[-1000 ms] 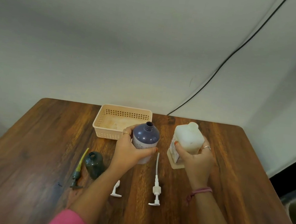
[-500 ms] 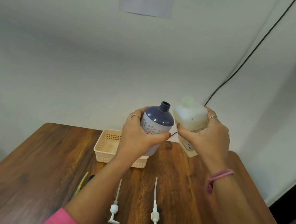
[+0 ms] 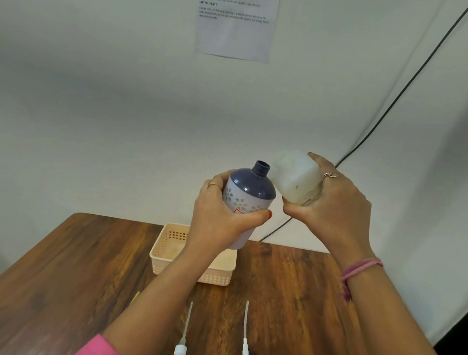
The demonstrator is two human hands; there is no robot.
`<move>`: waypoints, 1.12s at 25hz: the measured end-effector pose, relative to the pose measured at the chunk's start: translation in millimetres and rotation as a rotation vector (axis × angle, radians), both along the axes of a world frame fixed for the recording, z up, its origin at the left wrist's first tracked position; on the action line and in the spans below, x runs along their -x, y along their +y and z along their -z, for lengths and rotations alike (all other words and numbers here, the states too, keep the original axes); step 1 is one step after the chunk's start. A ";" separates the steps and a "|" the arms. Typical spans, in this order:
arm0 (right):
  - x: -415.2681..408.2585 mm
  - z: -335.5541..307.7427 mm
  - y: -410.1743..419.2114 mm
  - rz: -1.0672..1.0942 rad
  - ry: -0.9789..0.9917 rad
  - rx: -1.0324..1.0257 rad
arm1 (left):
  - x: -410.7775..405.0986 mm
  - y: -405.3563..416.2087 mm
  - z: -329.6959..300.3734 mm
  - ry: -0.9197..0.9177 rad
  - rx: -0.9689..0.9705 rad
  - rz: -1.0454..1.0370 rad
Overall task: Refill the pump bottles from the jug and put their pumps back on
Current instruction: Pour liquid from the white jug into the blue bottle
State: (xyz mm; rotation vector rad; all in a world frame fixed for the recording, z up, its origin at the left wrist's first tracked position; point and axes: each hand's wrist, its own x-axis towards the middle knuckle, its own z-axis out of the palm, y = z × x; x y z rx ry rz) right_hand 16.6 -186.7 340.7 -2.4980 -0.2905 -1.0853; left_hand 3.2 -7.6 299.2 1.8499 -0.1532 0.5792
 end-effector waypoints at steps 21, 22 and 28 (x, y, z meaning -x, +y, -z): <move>-5.8 -10.4 1.4 -0.004 -0.277 0.242 | 6.1 2.3 0.7 0.011 0.043 0.000; -6.0 -11.2 1.2 -0.005 -0.291 0.247 | 6.0 2.4 0.8 0.010 0.046 0.002; -7.9 -15.5 -0.6 -0.032 -0.346 0.249 | 6.3 0.8 0.4 0.014 0.056 0.014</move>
